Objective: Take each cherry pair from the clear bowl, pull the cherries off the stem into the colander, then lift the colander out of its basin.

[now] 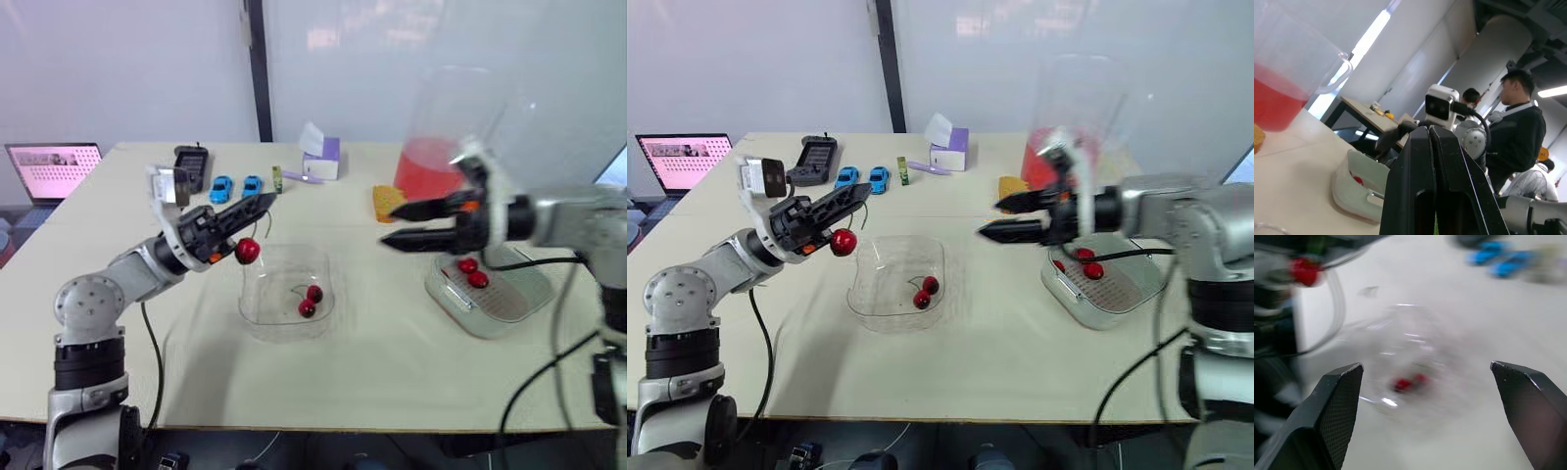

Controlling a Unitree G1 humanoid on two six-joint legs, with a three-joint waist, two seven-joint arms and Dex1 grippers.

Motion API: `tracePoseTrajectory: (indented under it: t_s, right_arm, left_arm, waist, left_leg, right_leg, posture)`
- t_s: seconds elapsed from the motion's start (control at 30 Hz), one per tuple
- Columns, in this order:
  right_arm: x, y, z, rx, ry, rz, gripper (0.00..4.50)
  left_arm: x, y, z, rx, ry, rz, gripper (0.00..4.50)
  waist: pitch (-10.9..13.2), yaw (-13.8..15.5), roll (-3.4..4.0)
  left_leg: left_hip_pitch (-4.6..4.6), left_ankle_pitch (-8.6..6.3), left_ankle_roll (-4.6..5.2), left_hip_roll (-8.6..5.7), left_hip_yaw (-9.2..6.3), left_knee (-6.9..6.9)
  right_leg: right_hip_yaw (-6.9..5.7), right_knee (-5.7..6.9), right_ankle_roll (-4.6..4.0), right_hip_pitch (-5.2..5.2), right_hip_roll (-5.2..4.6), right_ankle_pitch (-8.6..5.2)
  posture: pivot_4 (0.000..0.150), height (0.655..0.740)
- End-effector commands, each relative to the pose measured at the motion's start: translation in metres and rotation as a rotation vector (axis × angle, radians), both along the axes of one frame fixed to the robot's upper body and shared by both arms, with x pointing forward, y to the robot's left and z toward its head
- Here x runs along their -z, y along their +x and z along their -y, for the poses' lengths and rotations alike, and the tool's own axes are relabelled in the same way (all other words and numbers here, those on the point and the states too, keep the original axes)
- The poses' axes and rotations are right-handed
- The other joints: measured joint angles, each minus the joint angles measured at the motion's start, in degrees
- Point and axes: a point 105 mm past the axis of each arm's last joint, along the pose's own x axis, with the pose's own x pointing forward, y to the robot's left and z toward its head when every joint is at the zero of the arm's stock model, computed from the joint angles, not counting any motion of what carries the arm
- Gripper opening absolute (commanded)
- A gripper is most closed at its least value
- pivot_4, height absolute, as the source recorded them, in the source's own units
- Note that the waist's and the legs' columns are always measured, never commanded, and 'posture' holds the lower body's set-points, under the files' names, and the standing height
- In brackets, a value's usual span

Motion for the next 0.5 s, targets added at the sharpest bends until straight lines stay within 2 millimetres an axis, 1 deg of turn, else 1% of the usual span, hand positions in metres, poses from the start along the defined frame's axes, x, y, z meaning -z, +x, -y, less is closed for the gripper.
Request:
tracePoseTrajectory:
  t_s: [0.03, 0.2, 0.27, 0.4, 0.5]
  right_arm:
    - [-0.004, -0.011, -0.029, -0.101, 0.033, -0.027, 4.43]
    - [0.001, -0.023, -0.069, -0.221, 0.080, -0.084, 4.43]
    - [0.001, -0.025, -0.082, -0.247, 0.099, -0.095, 4.43]
    - [-0.004, -0.022, -0.101, -0.266, 0.147, -0.108, 4.43]
    - [-0.005, -0.023, -0.111, -0.285, 0.159, -0.111, 4.43]
  left_arm:
    - [-0.009, -0.003, 0.002, 0.013, 0.001, 0.045, 0.00]
    - [-0.010, -0.004, 0.002, 0.012, -0.001, 0.049, 0.00]
    - [-0.010, -0.004, 0.002, 0.011, -0.001, 0.050, 0.00]
    - [-0.010, -0.005, 0.001, 0.007, 0.001, 0.050, 0.00]
    - [-0.011, -0.005, 0.001, 0.006, -0.002, 0.051, 0.00]
  waist:
    - [0.0, 0.2, -0.01]
    - [0.0, -0.3, 0.00]
    - [0.0, -0.5, 0.00]
    - [0.0, -0.5, 0.00]
    - [0.0, -0.5, 0.00]
  left_leg:
    - [-0.01, 0.00, 0.00, -0.01, 0.00, 0.03]
    - [-0.01, 0.01, -0.02, 0.01, -0.07, -0.02]
    - [0.00, 0.01, -0.01, 0.02, -0.10, -0.02]
    - [0.02, 0.02, -0.03, 0.02, -0.11, -0.02]
    - [0.02, 0.02, -0.03, 0.02, -0.11, -0.03]
  right_leg:
    - [-0.01, 0.00, 0.00, 0.00, -0.01, 0.00]
    - [-0.06, 0.01, 0.00, -0.03, 0.03, 0.00]
    - [-0.07, 0.05, 0.00, -0.03, 0.04, 0.00]
    - [-0.07, 0.12, 0.00, -0.04, 0.05, 0.00]
    - [-0.07, 0.12, 0.00, -0.06, 0.05, 0.00]
  posture:
    - [0.150, 0.7400]
    - [0.150, 0.7400]
    - [0.150, 0.7400]
    - [0.150, 0.7400]
    - [0.150, 0.7400]
